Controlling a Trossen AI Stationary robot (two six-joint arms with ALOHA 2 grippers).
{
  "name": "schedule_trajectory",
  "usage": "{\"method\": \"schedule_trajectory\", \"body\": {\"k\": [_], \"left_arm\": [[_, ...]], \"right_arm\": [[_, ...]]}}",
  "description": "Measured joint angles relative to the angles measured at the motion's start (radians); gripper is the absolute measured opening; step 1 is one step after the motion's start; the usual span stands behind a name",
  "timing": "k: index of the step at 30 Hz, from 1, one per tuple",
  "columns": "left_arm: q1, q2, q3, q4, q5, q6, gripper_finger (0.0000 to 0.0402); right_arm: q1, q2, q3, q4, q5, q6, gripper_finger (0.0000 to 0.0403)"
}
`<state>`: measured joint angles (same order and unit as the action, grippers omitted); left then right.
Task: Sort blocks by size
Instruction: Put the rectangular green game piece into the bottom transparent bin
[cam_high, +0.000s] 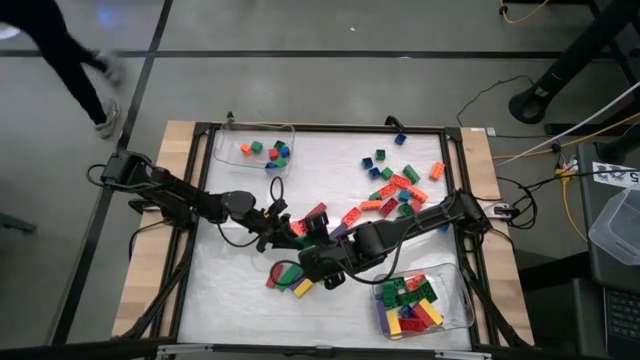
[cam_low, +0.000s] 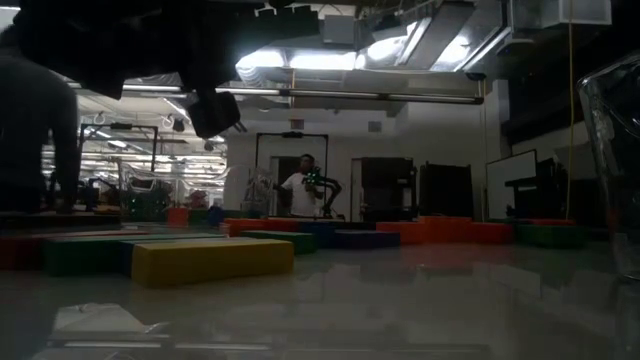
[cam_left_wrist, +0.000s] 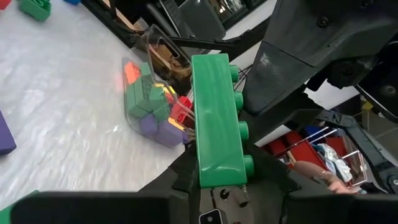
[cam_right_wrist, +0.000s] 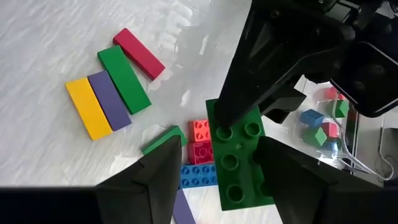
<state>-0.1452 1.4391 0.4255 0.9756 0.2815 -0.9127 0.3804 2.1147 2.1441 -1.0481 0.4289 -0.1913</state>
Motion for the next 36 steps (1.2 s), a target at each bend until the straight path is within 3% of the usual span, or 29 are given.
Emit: {"method": "schedule_trajectory", "body": {"k": [15, 29, 36], "left_arm": [[-0.002, 0.0, 0.002, -0.022, 0.007, -0.035, 0.0086], [-0.025, 0.0, 0.004, 0.009, 0.004, -0.053, 0.0087], [-0.057, -0.001, 0.024, 0.006, 0.003, -0.029, 0.0088]], "right_arm": [[0.034, 0.002, -0.001, -0.001, 0.093, -0.001, 0.0217], [0.031, 0.002, -0.001, 0.0, 0.036, 0.009, 0.0217], [0.031, 0.002, -0.001, -0.003, 0.076, 0.011, 0.0217]]}}
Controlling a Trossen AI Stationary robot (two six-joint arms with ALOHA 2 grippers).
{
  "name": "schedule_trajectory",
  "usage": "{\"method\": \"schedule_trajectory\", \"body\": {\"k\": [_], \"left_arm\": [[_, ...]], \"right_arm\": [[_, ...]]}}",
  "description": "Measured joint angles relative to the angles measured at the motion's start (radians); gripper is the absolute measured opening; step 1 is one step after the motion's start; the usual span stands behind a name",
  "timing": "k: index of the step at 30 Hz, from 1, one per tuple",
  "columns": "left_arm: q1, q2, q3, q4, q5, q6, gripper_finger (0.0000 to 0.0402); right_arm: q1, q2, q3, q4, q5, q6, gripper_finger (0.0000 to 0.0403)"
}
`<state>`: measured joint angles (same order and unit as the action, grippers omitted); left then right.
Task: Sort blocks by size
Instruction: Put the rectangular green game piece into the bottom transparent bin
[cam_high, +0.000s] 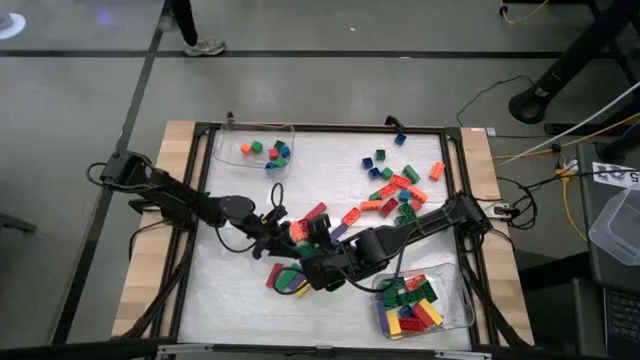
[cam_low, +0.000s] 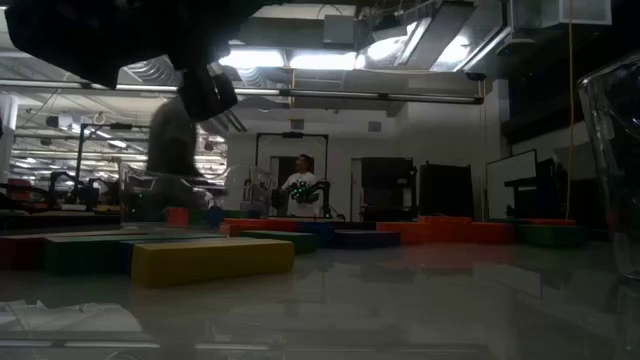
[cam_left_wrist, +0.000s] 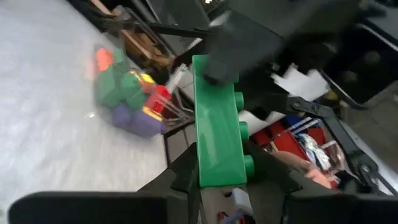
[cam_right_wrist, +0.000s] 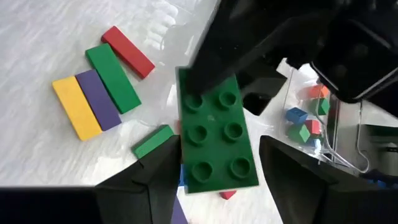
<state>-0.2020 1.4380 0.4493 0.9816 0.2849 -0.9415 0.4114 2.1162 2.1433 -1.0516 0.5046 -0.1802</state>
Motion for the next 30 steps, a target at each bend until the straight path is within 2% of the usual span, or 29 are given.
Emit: {"method": "schedule_trajectory", "body": {"k": [10, 18, 25, 30], "left_arm": [[-0.02, 0.0, 0.018, -0.004, 0.0, 0.03, 0.0088], [-0.019, 0.001, 0.018, -0.009, 0.004, 0.082, 0.0088], [-0.02, 0.002, 0.018, -0.011, 0.004, 0.172, 0.0092], [-0.02, 0.002, 0.018, -0.019, 0.0, 0.201, 0.012]], "right_arm": [[0.0, 0.0, 0.0, 0.002, -0.025, 0.0, 0.0207], [0.0, 0.0, 0.0, 0.004, -0.116, -0.001, 0.0136], [0.0, 0.0, 0.0, 0.003, -0.144, -0.003, 0.0136], [-0.002, 0.0, 0.003, -0.015, -0.186, 0.052, 0.0136]]}}
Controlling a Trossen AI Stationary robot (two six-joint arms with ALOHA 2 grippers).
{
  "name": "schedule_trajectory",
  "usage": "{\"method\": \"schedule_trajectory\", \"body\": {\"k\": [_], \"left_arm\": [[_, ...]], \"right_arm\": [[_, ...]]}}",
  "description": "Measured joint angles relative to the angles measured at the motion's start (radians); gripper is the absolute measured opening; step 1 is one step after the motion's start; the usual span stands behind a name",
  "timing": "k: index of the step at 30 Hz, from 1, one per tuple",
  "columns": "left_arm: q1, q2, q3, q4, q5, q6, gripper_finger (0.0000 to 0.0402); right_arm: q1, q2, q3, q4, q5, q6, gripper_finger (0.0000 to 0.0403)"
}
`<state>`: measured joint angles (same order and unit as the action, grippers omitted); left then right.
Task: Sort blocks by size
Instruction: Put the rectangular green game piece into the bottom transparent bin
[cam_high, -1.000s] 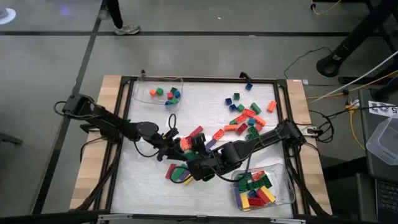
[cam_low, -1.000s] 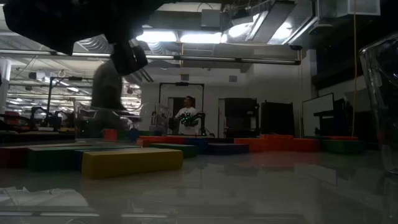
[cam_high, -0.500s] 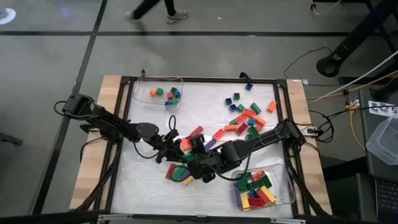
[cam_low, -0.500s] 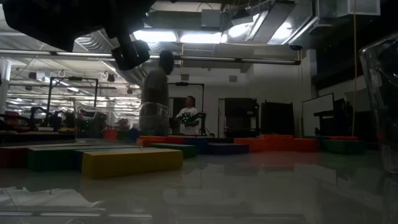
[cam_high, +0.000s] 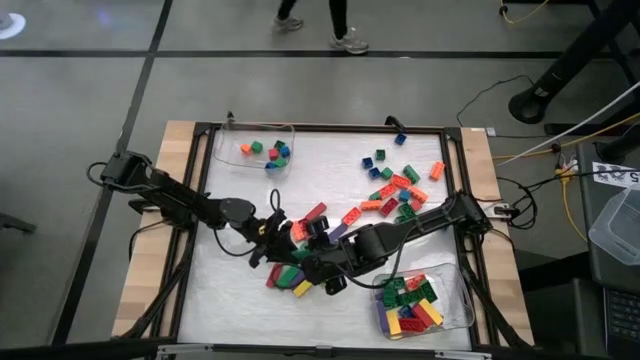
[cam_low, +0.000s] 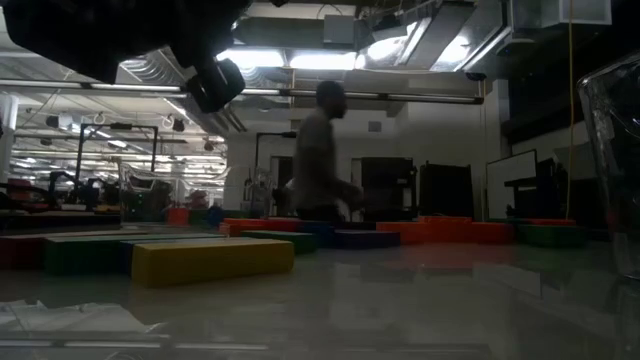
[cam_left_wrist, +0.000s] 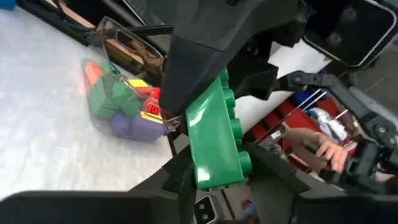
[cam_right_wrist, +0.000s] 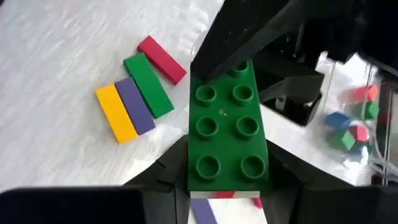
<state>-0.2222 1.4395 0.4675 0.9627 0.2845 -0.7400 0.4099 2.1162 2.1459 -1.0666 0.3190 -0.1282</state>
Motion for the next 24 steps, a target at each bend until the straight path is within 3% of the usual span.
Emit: {"method": "schedule_trajectory", "body": {"k": [7, 13, 18, 24], "left_arm": [[0.003, -0.002, 0.0, -0.035, -0.002, 0.084, 0.0153], [0.011, -0.001, 0.0, -0.039, -0.002, 0.17, 0.0158], [0.036, -0.001, 0.0, -0.046, -0.004, 0.213, 0.0159], [0.062, 0.0, 0.0, -0.114, -0.01, 0.31, 0.0159]], "right_arm": [[0.006, 0.0, 0.074, -0.224, -0.12, 0.115, 0.0136], [0.003, -0.002, 0.143, -0.514, -0.286, 0.419, 0.0136], [0.022, -0.013, 0.117, -0.501, -0.528, 0.629, 0.0137], [0.106, -0.006, 0.078, -0.501, -0.541, 0.746, 0.0137]]}}
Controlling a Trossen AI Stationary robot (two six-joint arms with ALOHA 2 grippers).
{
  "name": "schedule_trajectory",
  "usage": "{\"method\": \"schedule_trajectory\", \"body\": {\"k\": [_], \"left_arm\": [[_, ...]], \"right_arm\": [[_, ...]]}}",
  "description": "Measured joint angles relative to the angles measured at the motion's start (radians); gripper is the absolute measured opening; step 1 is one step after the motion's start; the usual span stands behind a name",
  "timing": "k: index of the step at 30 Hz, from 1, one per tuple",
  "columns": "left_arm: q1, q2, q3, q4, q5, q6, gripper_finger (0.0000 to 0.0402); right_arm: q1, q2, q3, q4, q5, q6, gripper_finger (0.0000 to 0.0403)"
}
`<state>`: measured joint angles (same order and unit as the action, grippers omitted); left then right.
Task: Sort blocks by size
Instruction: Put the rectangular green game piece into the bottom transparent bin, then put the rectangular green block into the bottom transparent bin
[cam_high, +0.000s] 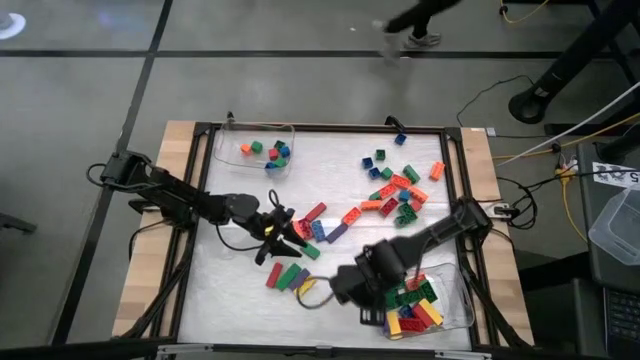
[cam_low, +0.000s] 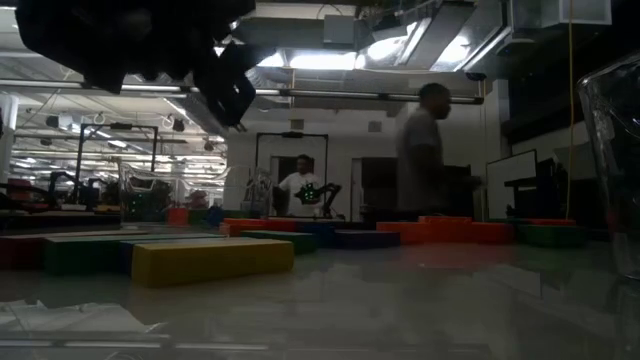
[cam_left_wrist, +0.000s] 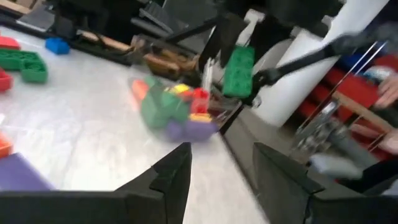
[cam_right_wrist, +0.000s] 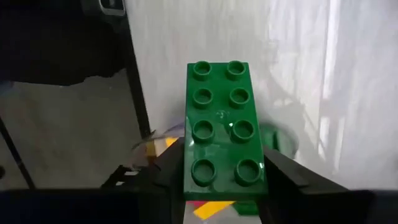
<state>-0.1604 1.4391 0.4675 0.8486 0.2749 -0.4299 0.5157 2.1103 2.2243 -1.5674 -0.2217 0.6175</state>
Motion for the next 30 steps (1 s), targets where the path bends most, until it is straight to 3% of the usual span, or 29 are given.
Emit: {"method": "schedule_trajectory", "body": {"k": [11, 16, 21, 26, 30], "left_arm": [[0.013, 0.0, 0.0, -0.067, 0.0, 0.072, 0.0159], [0.013, 0.0, 0.0, -0.079, 0.0, 0.097, 0.0159], [0.012, 0.0, 0.0, -0.107, 0.0, 0.113, 0.0159], [0.012, 0.0, 0.0, -0.226, -0.006, 0.341, 0.0159], [0.013, 0.0, -0.001, -0.323, -0.132, 0.519, 0.0159]], "right_arm": [[0.183, -0.001, -0.193, -0.004, 0.012, 0.291, 0.0138], [0.236, -0.001, -0.254, -0.003, 0.04, 0.35, 0.0139], [0.25, -0.001, -0.306, -0.003, 0.062, 0.473, 0.0173], [0.25, -0.001, -0.343, -0.004, 0.061, 0.529, 0.0228], [0.25, -0.001, -0.349, -0.003, 0.056, 0.503, 0.026]]}}
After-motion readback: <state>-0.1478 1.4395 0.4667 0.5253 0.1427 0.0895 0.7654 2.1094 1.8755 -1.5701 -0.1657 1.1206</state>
